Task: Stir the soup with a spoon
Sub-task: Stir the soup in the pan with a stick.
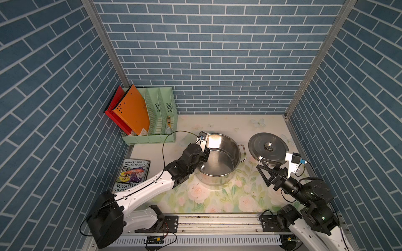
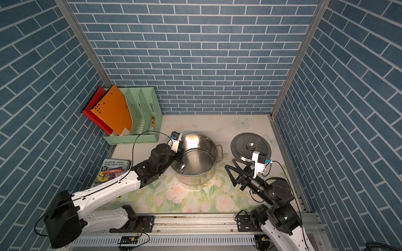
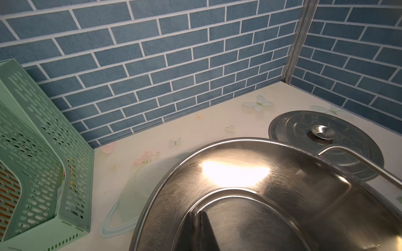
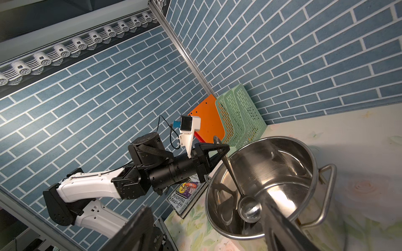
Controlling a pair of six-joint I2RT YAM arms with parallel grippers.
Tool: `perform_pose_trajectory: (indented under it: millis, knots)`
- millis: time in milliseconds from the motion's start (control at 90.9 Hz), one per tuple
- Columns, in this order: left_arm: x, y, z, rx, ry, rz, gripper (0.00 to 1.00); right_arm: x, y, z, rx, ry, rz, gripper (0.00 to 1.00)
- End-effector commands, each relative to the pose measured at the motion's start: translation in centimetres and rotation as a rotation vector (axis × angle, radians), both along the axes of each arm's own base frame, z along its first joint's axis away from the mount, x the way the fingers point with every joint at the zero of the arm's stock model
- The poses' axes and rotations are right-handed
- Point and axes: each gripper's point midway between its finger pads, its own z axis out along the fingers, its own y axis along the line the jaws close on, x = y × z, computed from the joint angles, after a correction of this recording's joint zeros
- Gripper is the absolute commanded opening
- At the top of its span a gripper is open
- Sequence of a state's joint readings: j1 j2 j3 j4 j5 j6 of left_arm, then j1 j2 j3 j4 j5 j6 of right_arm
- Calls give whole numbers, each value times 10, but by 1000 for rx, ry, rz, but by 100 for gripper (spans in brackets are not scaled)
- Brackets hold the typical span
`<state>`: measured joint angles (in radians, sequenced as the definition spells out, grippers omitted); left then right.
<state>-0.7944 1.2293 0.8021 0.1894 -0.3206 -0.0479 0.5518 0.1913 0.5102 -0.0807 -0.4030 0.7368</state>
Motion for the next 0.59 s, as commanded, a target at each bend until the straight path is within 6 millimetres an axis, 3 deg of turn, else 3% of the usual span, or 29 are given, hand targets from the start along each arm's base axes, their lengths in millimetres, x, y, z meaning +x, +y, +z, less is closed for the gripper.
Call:
perform_pose_trajectory:
  millis: [0,176,286,462,583]
  knots:
    - [15,-25,20,-50,-45,-57,0,-8,-5,13,36,-18,2,82]
    - [30,-72,30,-133,-48,-178,0,-12,-9,15,38,-22,-10,82]
    - [28,-101,36,-169,-54,-269,0,-14,-12,16,36,-23,-18,82]
    - [7,-145,38,-152,-52,-409,0,-15,-14,16,33,-25,-21,82]
    - [-16,-160,34,-137,-40,-474,0,-15,-14,15,34,-26,-22,82]
